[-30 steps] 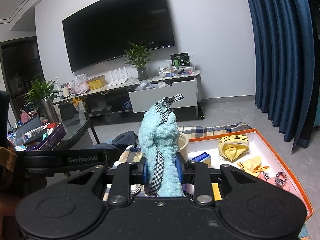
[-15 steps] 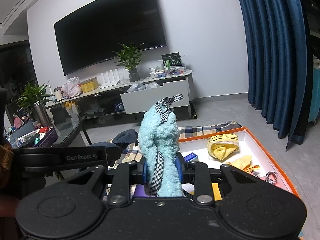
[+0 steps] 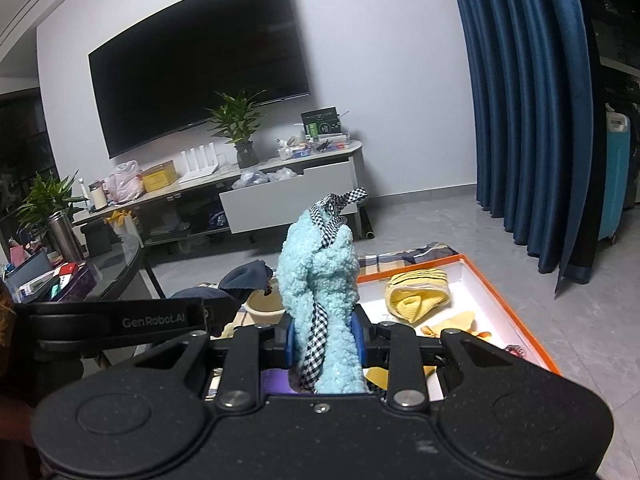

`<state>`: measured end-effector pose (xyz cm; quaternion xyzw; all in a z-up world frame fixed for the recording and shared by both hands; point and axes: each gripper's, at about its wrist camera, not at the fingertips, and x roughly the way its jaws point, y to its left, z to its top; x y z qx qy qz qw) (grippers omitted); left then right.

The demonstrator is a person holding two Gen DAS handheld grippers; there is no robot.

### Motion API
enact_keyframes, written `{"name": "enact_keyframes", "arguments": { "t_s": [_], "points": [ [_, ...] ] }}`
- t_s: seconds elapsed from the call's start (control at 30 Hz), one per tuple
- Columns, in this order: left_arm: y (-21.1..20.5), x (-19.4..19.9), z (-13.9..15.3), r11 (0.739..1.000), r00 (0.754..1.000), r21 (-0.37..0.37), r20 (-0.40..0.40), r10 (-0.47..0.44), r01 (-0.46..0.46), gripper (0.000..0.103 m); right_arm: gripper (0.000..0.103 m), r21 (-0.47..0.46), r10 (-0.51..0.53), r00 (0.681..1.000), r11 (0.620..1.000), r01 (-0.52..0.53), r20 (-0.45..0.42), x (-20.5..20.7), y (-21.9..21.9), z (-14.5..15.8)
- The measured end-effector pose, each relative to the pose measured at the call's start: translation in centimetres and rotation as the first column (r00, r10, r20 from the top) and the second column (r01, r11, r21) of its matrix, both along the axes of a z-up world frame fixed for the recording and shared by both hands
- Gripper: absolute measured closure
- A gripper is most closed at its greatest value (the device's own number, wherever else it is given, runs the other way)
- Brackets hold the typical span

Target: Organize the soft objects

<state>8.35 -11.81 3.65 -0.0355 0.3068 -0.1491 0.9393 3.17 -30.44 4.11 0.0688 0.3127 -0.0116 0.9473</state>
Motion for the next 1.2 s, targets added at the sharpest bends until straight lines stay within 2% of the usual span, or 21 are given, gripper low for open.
{"name": "enact_keyframes", "arguments": {
  "t_s": [1.2],
  "points": [
    [-5.3, 0.6, -1.1, 0.995, 0.994, 0.029, -0.037, -0.099, 0.100, 0.058, 0.069, -0.003, -0.111, 0.994, 0.994, 0.111, -0.005, 0.3, -4.5, -0.5]
  ]
}}
